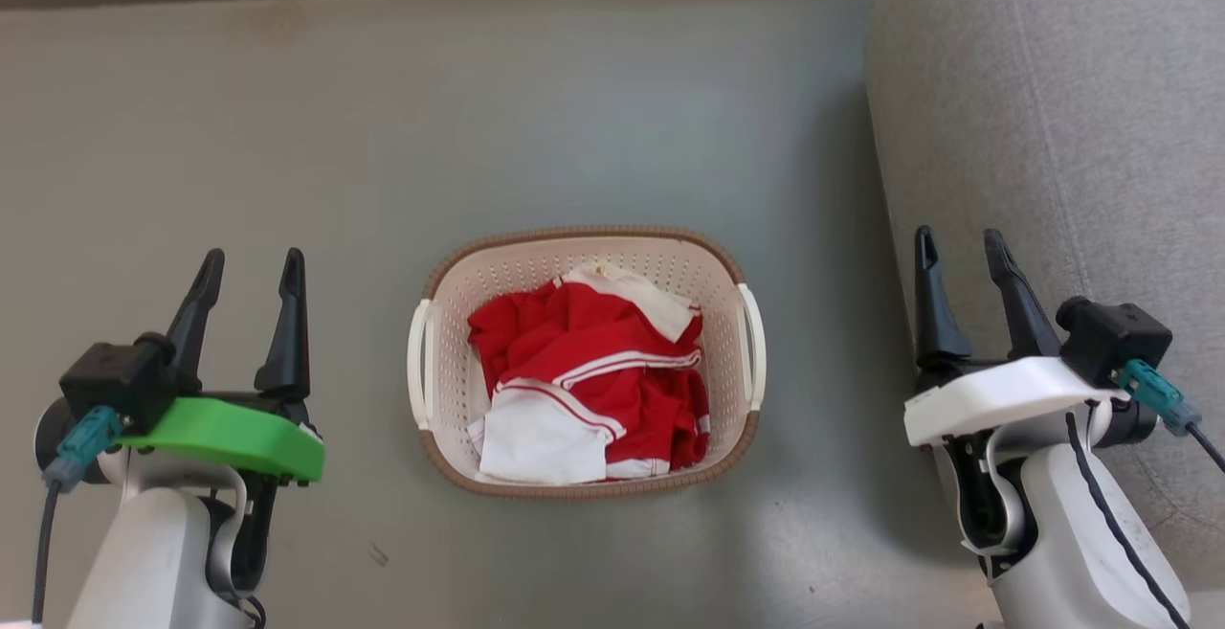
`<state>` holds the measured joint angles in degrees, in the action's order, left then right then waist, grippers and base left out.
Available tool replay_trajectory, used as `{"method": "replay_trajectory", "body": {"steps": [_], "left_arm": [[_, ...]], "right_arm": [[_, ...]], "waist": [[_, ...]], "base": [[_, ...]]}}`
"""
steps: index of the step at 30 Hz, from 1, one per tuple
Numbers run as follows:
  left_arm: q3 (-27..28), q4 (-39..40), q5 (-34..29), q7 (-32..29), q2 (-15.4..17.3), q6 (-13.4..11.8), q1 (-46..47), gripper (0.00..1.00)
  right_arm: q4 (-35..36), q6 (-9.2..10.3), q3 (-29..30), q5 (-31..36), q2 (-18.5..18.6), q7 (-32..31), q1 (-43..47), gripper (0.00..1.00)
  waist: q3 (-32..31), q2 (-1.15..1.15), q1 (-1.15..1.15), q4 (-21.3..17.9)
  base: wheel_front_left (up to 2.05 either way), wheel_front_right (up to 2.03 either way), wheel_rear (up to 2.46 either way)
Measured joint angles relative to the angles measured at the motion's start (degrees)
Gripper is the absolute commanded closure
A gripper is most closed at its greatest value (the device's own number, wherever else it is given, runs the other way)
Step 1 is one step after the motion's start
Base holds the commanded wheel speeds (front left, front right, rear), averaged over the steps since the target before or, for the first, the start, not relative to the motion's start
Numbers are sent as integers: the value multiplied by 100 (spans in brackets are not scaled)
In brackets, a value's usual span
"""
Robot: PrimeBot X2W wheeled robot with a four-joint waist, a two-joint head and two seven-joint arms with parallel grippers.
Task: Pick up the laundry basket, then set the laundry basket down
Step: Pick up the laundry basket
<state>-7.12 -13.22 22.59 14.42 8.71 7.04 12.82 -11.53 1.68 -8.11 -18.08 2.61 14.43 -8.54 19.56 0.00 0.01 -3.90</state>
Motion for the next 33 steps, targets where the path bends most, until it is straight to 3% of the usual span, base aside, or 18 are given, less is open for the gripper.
{"method": "replay_trajectory", "body": {"steps": [12, 17, 33], "left_arm": [[-268, -657, 110, 0, 215, 4, 610, 0], [-545, -924, 279, -11, 310, 9, 1030, 0], [-1399, -1757, 889, -272, 428, 10, 1845, 0]], "right_arm": [[-651, 103, -352, -378, 5, 0, -602, 0], [-1002, 196, -490, -563, 14, 1, -1007, 0], [-2103, 229, -1249, -1133, 45, 1, -1924, 0]], "waist": [[788, 0, 0, -10], [1200, 0, 0, -27], [2183, 0, 0, -40]], "base": [[0, 0, 0], [0, 0, 0], [0, 0, 0]]}}
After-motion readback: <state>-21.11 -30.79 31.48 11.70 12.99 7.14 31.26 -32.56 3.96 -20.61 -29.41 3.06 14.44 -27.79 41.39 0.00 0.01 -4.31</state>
